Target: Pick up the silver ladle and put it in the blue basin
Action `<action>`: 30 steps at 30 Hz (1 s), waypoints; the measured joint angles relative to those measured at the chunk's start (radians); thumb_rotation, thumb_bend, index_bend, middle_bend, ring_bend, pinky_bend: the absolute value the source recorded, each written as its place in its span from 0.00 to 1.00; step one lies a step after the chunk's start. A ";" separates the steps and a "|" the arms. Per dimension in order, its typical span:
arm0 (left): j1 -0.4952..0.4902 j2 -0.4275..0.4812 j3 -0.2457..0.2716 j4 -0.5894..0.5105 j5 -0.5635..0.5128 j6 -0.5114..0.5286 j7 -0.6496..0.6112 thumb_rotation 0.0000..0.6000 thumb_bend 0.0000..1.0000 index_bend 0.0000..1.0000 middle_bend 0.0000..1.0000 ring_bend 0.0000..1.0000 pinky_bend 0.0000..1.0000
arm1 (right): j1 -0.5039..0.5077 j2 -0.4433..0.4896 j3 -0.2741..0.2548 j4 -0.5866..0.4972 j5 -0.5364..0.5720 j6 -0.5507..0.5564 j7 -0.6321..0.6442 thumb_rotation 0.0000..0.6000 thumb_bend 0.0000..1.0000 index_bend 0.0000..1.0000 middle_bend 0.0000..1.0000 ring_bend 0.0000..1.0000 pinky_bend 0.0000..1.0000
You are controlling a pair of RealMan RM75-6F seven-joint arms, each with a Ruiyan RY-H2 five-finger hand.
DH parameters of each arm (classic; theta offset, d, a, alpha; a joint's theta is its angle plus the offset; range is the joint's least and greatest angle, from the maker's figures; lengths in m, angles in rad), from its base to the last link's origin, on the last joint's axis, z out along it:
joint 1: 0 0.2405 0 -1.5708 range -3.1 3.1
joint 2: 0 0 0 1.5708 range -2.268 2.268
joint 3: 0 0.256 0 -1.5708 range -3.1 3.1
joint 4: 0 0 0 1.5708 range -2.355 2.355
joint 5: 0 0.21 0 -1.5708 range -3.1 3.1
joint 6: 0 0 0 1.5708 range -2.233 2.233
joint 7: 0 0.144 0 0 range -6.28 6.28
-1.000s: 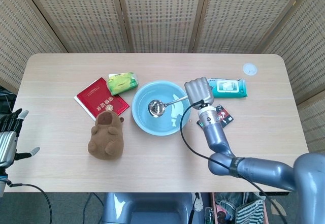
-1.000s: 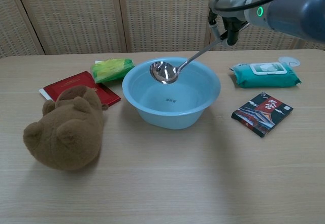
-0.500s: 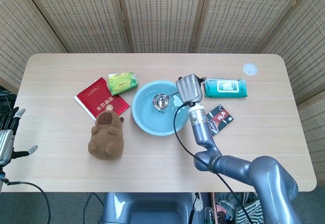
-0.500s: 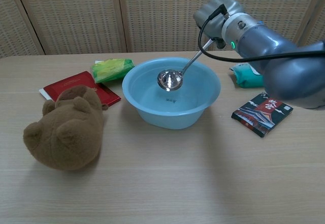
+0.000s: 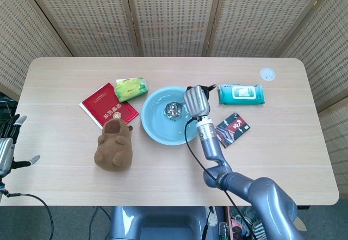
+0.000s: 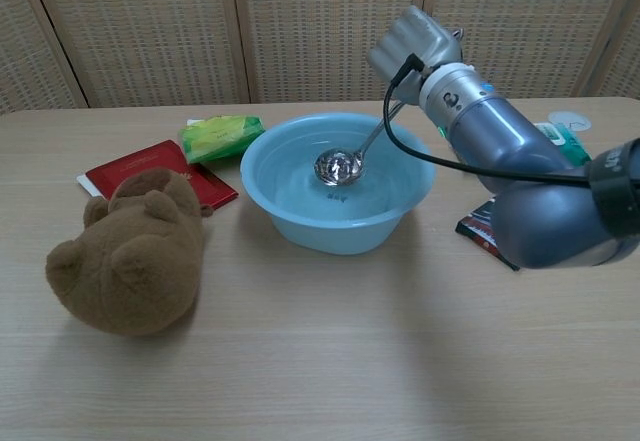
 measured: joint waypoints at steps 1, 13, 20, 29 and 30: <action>0.000 0.000 -0.001 0.001 -0.002 0.000 -0.001 1.00 0.00 0.00 0.00 0.00 0.00 | -0.003 -0.004 -0.001 0.003 -0.004 -0.004 -0.018 1.00 0.70 0.75 0.97 0.91 1.00; -0.005 -0.006 0.000 0.004 -0.009 -0.003 0.013 1.00 0.00 0.00 0.00 0.00 0.00 | -0.043 -0.005 0.036 -0.106 0.025 0.011 -0.268 1.00 0.71 0.75 0.97 0.91 1.00; -0.009 -0.012 0.002 0.004 -0.013 -0.005 0.027 1.00 0.00 0.00 0.00 0.00 0.00 | -0.066 0.029 0.121 -0.272 0.130 0.031 -0.341 1.00 0.71 0.76 0.98 0.91 1.00; -0.013 -0.013 0.001 0.006 -0.024 -0.010 0.032 1.00 0.00 0.00 0.00 0.00 0.00 | -0.054 0.087 0.316 -0.441 0.417 0.072 -0.426 1.00 0.72 0.76 0.98 0.91 1.00; -0.013 -0.013 0.001 0.006 -0.024 -0.010 0.032 1.00 0.00 0.00 0.00 0.00 0.00 | -0.049 0.095 0.337 -0.455 0.452 0.078 -0.437 1.00 0.72 0.76 0.98 0.91 1.00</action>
